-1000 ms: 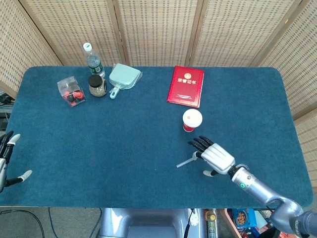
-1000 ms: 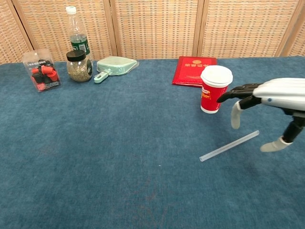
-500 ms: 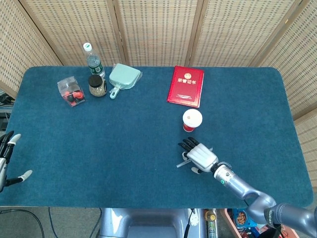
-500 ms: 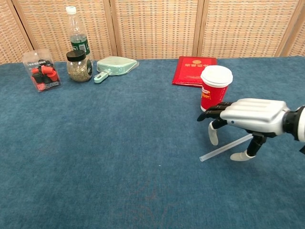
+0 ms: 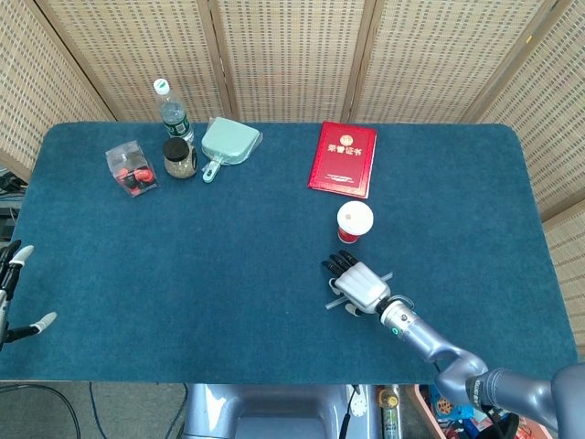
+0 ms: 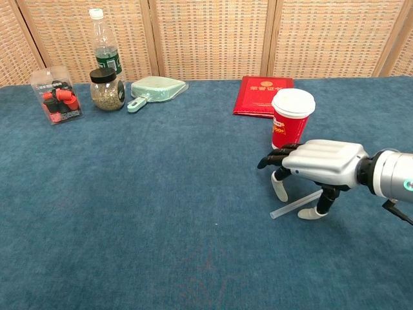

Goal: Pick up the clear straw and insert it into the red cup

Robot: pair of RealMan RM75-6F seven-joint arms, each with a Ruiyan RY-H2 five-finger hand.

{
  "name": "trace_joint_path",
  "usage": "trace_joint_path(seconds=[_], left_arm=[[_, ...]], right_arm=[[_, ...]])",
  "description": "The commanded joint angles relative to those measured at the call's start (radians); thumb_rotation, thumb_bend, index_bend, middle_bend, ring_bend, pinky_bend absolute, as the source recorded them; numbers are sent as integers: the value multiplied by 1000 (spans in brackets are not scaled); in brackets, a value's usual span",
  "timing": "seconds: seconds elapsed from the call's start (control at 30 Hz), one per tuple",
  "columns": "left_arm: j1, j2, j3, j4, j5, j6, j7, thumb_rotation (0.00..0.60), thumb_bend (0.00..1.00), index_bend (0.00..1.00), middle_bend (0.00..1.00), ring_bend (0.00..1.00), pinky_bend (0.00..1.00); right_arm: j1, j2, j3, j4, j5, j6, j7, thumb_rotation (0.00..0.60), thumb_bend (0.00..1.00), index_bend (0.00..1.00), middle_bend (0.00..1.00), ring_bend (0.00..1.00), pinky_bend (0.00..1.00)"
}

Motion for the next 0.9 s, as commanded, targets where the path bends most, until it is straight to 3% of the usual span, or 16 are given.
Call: trace_joint_path(seconds=[0.03, 0.37, 0.9], left_arm=[[0, 1, -1, 1, -2, 0, -2, 600, 75, 0, 0, 0, 0], [-3, -3, -2, 3, -10, -9, 4, 600, 75, 0, 0, 0, 0], [-6, -2, -6, 6, -20, -20, -2, 600, 74, 0, 0, 0, 0]], right_arm=[[6, -6, -6, 8, 7, -5, -6, 600, 352, 500, 141, 0, 0], [22, -6, -30, 34, 8, 3, 4, 600, 376, 521, 145, 0, 0], [22, -34, -64, 82, -11, 43, 45, 600, 395, 672, 194, 0, 0]])
